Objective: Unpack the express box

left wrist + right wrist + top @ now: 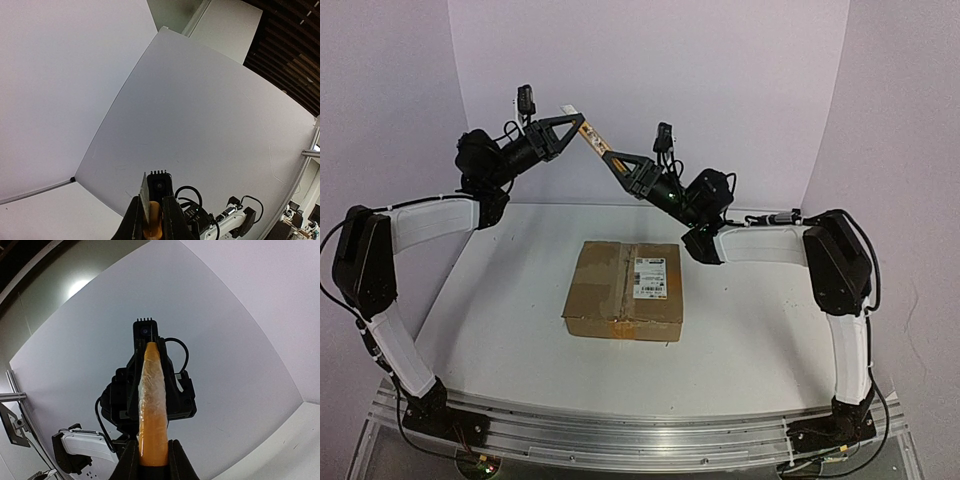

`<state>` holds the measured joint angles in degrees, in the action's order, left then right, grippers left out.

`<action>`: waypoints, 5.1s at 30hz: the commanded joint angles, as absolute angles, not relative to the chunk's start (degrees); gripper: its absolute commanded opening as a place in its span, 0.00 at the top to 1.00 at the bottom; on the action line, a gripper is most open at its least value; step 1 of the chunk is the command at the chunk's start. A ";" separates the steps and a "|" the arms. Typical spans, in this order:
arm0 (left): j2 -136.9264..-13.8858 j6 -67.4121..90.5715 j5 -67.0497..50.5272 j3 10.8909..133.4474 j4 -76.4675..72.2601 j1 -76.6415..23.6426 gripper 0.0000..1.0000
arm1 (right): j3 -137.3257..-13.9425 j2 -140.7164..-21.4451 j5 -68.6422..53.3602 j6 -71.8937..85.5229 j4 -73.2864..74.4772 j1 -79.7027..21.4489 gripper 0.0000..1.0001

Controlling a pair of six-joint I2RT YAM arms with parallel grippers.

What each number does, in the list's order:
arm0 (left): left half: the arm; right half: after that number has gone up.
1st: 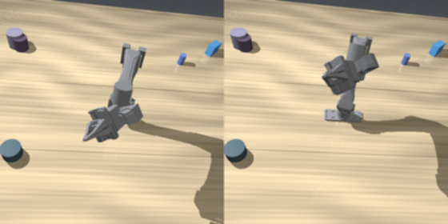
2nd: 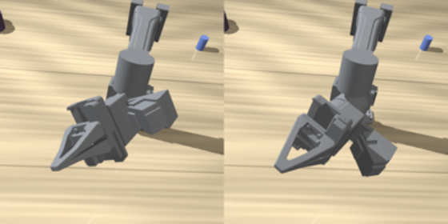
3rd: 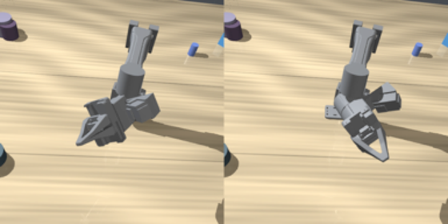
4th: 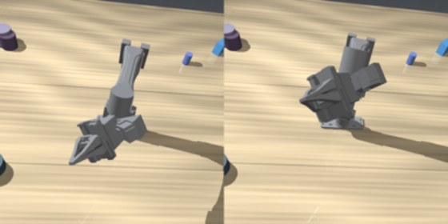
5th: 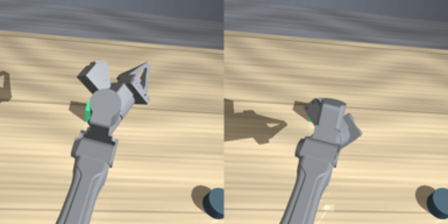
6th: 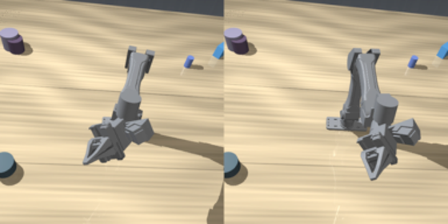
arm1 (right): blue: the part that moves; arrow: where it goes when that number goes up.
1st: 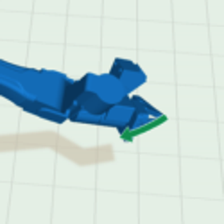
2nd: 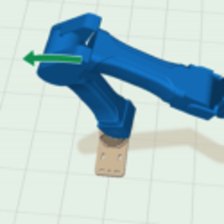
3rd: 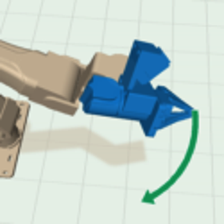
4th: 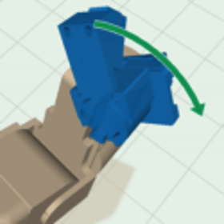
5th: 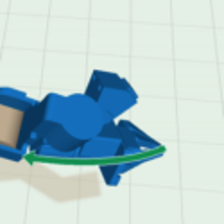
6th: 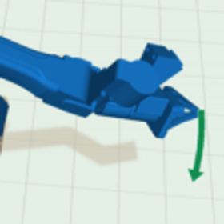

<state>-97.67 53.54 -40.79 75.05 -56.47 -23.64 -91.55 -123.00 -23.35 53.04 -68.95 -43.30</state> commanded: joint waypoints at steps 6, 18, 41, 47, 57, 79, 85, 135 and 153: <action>-95.76 46.92 -40.63 72.10 -52.70 -22.22 0.67 | -82.48 -113.49 -23.42 48.87 -65.42 -41.05 1.00; -87.32 -39.67 -68.31 74.17 -5.44 -10.68 0.23 | -93.56 -99.25 -22.86 2.79 18.09 -38.64 1.00; -93.24 -65.91 -59.75 88.40 40.15 -24.35 0.41 | -113.37 -109.78 -17.59 -18.82 31.14 -49.31 1.00; -93.93 -63.14 -59.19 88.76 39.36 -25.27 0.49 | -114.18 -110.48 -18.91 -18.89 30.48 -49.32 1.00; -93.98 -62.94 -57.76 88.77 38.53 -25.66 0.97 | -113.62 -110.37 -19.67 -18.29 29.34 -49.35 1.00; -95.12 -61.23 -65.55 88.84 34.72 -24.80 1.00 | -115.11 -112.60 -26.78 -13.40 28.74 -47.30 0.59; -94.95 -58.42 -65.57 88.75 32.48 -24.88 1.00 | -115.26 -113.64 -27.00 -13.33 28.82 -47.30 0.62; -98.01 -86.33 -43.04 57.72 15.46 -24.39 0.27 | -87.01 -100.76 12.95 22.55 21.62 -38.50 1.00; -102.48 -102.31 -47.92 74.80 33.41 -22.57 0.08 | -103.36 -111.11 15.92 20.96 34.68 -47.03 1.00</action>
<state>-97.72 -91.78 -47.42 65.79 30.19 -24.93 -97.11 -107.47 10.60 19.21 28.71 -45.00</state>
